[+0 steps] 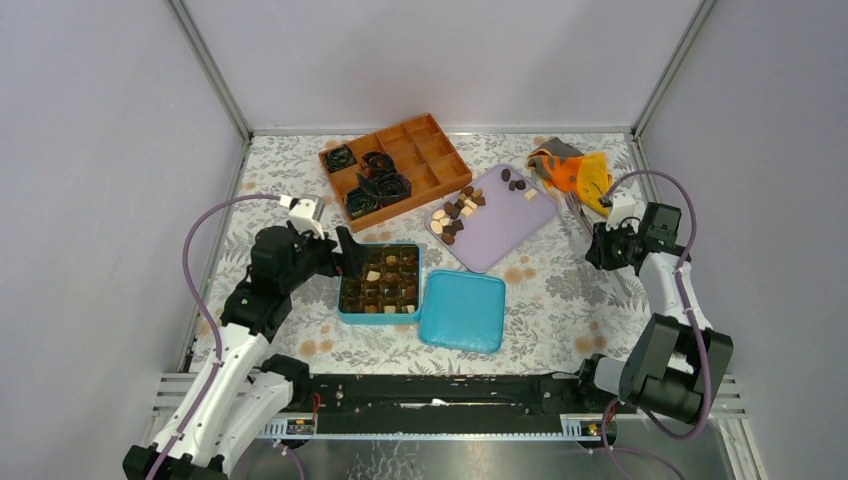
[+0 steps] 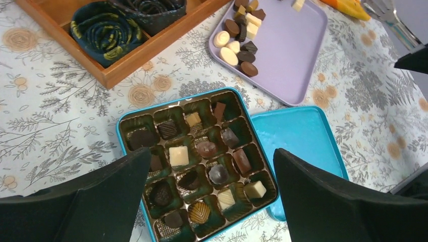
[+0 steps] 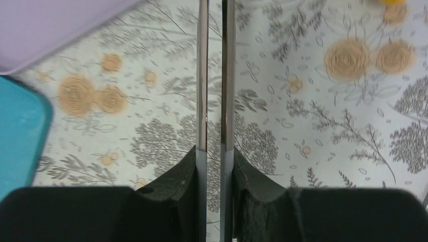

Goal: Pack the chocolate
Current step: Place the packing box at the center of the board, then place the clamp at the center of the board.

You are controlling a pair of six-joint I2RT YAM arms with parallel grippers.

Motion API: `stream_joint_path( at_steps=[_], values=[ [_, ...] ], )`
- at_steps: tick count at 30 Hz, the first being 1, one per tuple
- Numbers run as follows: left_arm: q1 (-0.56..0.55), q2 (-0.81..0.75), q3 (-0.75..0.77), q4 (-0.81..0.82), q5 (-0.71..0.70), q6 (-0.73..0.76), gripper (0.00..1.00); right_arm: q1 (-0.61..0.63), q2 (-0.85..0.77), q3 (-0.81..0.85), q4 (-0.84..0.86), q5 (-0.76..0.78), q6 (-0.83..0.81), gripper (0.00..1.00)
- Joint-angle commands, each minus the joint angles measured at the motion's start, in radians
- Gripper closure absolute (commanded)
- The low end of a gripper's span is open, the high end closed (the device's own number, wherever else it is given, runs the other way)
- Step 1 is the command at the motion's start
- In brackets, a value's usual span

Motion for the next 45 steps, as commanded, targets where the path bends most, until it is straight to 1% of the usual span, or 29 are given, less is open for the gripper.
stream_joint_path(
  at_steps=[1,10,15,18,24,29,35,41,45],
  values=[
    [-0.031,-0.008,-0.013,0.048,0.017,0.047,0.01,-0.004,0.063,0.042,0.023,0.158,-0.009,0.77],
    [-0.05,-0.001,-0.01,0.047,0.042,0.03,0.01,-0.009,0.157,0.032,0.065,0.262,0.019,0.76],
    [-0.061,-0.006,-0.01,0.047,0.044,0.027,0.01,-0.022,0.184,0.036,0.06,0.265,0.032,0.75],
    [-0.065,-0.004,-0.011,0.046,0.046,0.026,0.01,-0.03,0.189,0.034,0.064,0.261,0.036,0.73],
    [-0.067,-0.001,-0.012,0.048,0.045,0.021,0.01,-0.036,0.218,0.044,0.049,0.262,0.036,0.72],
    [-0.068,0.003,-0.013,0.051,0.046,0.016,0.01,-0.038,0.247,0.055,0.034,0.276,0.035,0.69],
    [-0.072,0.01,-0.016,0.053,0.05,0.012,0.02,-0.039,0.272,0.074,0.008,0.288,0.033,0.59],
    [-0.078,0.011,-0.021,0.07,0.084,0.002,0.04,-0.048,0.252,0.077,-0.003,0.266,0.036,0.5],
    [-0.081,0.014,-0.022,0.079,0.112,-0.001,0.05,-0.059,0.235,0.082,-0.009,0.248,0.039,0.41]
  ],
)
